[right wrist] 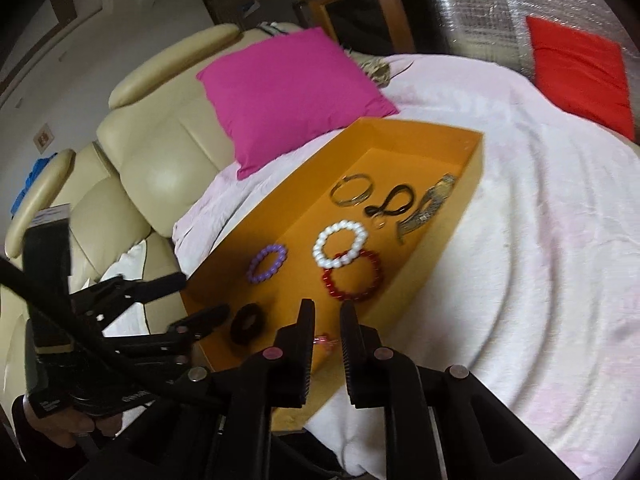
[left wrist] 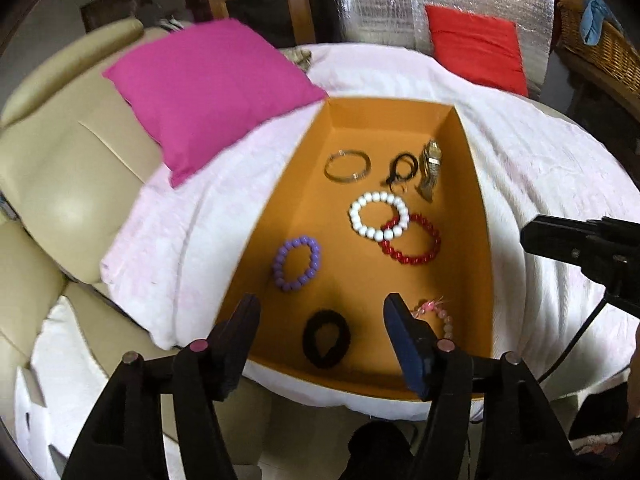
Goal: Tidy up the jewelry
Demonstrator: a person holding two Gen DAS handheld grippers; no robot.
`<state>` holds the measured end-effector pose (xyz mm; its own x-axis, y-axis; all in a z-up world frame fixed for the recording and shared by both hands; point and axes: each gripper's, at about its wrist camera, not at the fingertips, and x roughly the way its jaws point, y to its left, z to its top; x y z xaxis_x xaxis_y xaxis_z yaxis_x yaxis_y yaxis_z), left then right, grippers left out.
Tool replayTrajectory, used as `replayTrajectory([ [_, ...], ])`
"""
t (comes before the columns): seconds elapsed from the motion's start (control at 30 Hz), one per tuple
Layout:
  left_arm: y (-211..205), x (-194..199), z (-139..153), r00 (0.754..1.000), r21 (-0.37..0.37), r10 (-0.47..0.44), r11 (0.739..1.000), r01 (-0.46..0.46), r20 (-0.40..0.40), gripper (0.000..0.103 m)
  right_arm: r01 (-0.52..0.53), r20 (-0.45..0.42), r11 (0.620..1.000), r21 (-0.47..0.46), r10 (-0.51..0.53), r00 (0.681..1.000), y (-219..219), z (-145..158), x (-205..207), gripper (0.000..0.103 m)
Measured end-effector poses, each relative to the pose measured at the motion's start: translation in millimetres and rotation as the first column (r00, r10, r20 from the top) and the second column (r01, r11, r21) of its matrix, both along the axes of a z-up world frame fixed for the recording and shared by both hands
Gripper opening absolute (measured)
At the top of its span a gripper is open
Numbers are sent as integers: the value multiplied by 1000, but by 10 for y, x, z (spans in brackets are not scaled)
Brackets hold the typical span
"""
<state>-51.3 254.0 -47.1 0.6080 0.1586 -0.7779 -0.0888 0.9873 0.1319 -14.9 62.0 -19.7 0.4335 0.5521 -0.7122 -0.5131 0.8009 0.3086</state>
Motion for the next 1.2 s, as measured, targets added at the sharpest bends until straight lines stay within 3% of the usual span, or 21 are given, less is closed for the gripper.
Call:
replayTrajectory([
  [0.03,-38,-30,59,1000,12,9,1000,-9,12,67,5,3,1000,6,-5,1000,-50,29,-12,30],
  [0.13,-119,-96,197,999,33,17,999,-18,37,68,23,29,1000,16,-23,999,-203,133,-72,39],
  [0.3,-269,-244,413,996,73,30,997,-37,88,77,26,68,1000,9,-26,997,-388,276,-191,39],
  [0.5,-434,-365,570,992,118,45,991,-59,119,79,22,104,1000,8,-23,994,-494,419,-302,39],
  [0.8,-570,-619,786,981,123,111,984,-131,158,83,29,178,999,-26,-24,984,-610,642,-580,40],
  [0.97,-611,-787,882,963,164,203,959,-232,175,83,33,234,999,-37,-24,972,-694,823,-843,48],
  [1.2,-660,-1151,1186,932,138,266,942,-306,247,83,63,306,995,-72,-38,951,-803,1080,-1230,52],
])
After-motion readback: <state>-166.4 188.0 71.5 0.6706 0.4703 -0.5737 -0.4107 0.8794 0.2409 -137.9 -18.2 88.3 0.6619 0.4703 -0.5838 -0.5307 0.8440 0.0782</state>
